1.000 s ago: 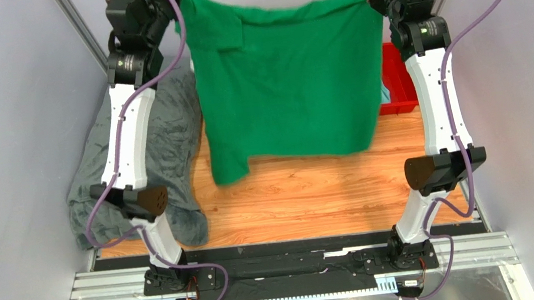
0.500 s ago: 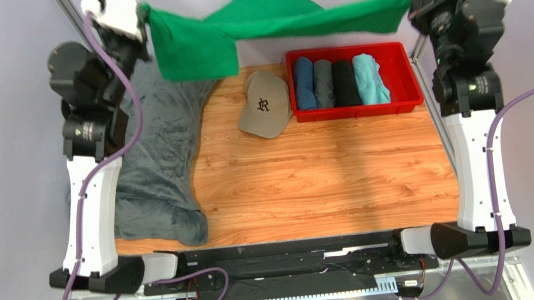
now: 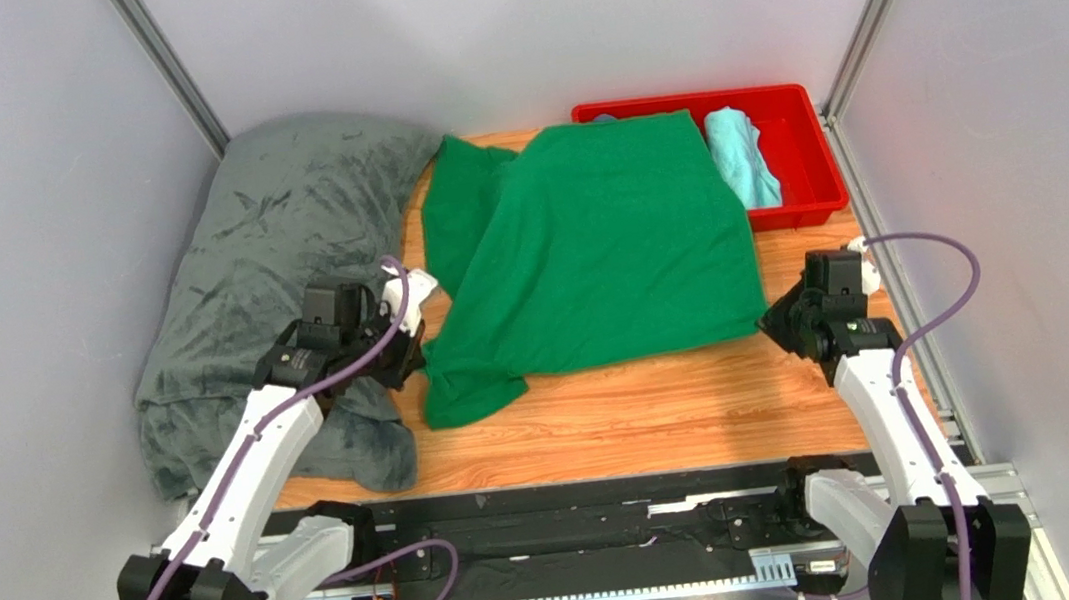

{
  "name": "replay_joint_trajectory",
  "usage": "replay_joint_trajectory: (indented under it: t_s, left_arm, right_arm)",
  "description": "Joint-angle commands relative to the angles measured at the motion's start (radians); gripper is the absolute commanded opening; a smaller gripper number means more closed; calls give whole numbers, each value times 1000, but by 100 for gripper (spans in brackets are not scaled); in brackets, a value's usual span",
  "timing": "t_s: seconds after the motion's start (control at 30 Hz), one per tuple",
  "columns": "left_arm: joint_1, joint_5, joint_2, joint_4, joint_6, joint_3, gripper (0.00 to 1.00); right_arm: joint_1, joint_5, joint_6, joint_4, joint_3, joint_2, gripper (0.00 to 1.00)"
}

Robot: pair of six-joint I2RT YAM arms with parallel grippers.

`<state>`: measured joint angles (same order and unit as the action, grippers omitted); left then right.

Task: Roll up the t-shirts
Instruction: Flatten out the T-shirt at the center of the board.

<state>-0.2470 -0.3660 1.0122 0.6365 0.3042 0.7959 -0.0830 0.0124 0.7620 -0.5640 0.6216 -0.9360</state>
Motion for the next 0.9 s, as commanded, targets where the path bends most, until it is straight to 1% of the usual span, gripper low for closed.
replay_joint_trajectory:
  t_s: [0.0,0.07,0.1,0.17,0.2,0.37,0.4,0.53,0.7,0.87]
  left_arm:
    - [-14,1,-66,57,93,-21,0]
    - [-14,9,-104,71,107,-21,0]
    - [-15,6,-112,101,124,-6,0]
    - [-15,-16,-115,158,148,26,0]
    - [-15,-28,-112,217,180,52,0]
    - [-21,-53,-142,325,254,58,0]
    - [-26,-50,-147,344,266,54,0]
    - [-41,-37,-147,373,282,55,0]
    - [-55,-53,-141,440,326,86,0]
    - [-58,-42,-146,456,361,94,0]
  right_arm:
    - [-6,-26,-21,7,-51,22,0]
    - [-6,-14,-26,-42,-59,29,0]
    - [-8,21,-32,-59,-59,46,0]
    - [-14,44,-33,-114,-45,68,0]
    - [-15,52,-30,-135,-36,80,0]
    - [-17,89,-3,-272,-3,218,0]
    - [-17,72,3,-274,-11,239,0]
    - [-18,78,91,-353,4,327,0]
    - [-18,188,143,-522,85,423,0]
    - [-20,262,194,-672,170,428,0]
